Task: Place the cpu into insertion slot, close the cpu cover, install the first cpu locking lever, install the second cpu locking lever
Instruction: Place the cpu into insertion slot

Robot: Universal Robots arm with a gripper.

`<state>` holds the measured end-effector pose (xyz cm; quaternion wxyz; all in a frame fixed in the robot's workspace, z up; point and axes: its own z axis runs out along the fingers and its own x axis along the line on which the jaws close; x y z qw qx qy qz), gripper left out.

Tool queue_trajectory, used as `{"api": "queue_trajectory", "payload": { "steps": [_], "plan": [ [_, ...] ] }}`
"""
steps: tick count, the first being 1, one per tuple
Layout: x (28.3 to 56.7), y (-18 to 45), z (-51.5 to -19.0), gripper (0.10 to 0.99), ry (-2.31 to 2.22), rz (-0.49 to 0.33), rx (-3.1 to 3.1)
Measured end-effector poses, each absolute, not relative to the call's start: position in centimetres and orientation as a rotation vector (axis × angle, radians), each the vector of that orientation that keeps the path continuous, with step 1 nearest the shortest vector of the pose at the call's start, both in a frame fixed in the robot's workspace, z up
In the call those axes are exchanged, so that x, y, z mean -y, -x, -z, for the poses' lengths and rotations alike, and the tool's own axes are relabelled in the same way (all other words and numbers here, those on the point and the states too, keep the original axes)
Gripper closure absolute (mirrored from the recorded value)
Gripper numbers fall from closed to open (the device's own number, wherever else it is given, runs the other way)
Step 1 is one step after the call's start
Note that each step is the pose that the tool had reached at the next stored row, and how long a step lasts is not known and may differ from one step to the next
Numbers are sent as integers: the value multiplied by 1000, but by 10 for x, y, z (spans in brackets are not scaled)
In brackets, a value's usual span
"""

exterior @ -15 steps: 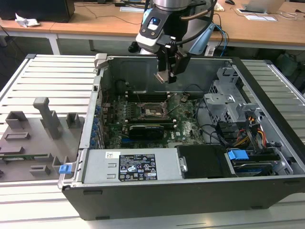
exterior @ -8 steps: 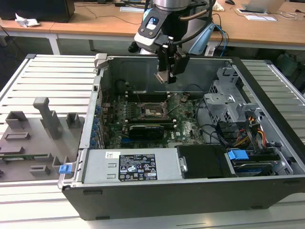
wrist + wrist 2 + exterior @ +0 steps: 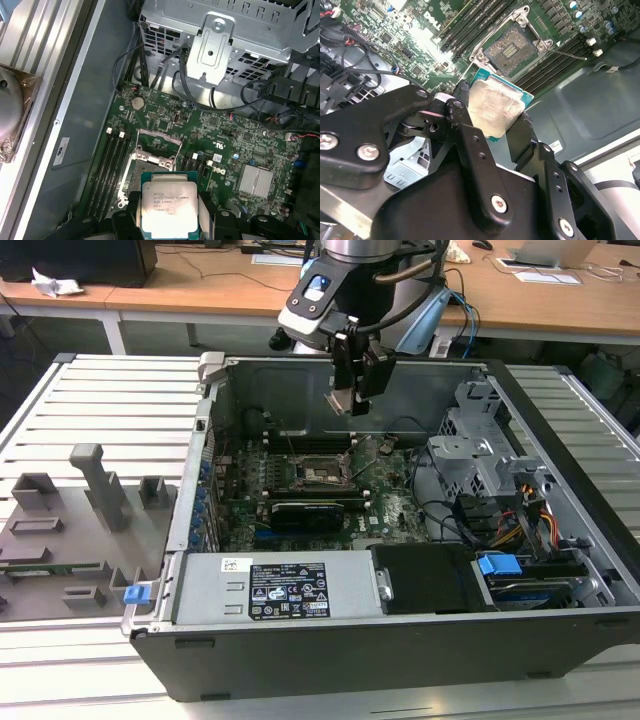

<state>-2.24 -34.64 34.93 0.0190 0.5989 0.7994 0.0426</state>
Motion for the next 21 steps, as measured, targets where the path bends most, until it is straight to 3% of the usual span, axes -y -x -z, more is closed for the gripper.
{"api": "queue_trajectory", "payload": {
  "steps": [21],
  "plan": [
    [346,22,-349,545,-2017,-128,-2348]
  ]
}}
